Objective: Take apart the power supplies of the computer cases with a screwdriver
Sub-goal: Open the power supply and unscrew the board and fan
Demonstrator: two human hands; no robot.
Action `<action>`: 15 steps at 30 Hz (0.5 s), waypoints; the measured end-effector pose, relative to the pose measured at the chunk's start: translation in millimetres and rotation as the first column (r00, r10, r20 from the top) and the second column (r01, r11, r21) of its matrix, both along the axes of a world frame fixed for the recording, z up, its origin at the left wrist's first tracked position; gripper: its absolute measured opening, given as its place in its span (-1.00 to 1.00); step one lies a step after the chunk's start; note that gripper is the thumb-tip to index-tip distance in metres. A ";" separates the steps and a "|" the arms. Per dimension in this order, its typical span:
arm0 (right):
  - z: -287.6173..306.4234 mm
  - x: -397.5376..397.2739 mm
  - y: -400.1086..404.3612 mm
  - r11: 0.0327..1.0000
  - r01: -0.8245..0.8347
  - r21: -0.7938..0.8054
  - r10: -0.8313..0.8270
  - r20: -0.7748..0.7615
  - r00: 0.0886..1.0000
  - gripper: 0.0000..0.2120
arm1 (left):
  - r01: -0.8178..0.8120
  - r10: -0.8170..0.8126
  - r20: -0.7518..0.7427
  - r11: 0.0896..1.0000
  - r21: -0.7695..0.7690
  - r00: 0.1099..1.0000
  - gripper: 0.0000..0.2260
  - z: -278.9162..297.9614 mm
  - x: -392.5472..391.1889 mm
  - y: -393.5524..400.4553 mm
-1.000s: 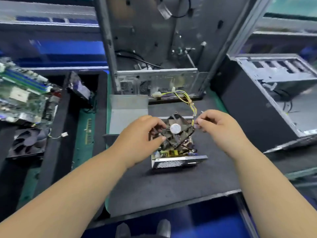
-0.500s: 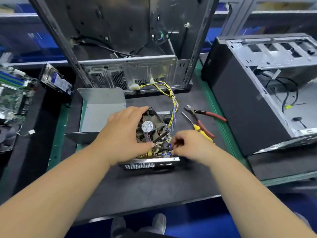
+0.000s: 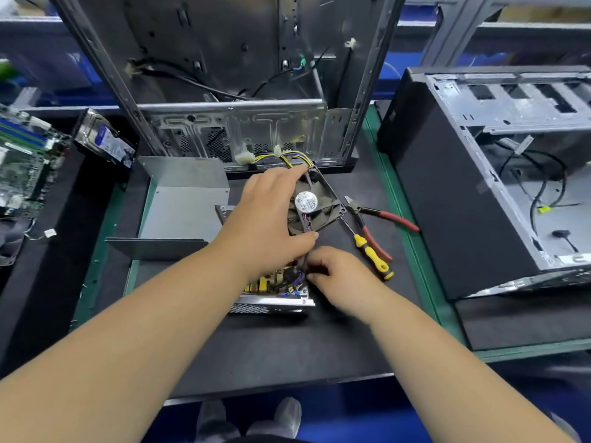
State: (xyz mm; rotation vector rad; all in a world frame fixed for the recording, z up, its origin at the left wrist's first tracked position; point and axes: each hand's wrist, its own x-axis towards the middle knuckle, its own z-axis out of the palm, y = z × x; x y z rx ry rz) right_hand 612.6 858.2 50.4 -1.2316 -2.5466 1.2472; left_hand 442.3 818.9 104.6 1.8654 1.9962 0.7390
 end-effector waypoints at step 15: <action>-23.3 10.3 -7.7 0.996 0.073 -0.048 -0.079 -0.128 0.989 -0.66 | 0.157 -0.118 -0.187 0.964 0.213 0.975 -0.79 -9.1 -11.9 -26.0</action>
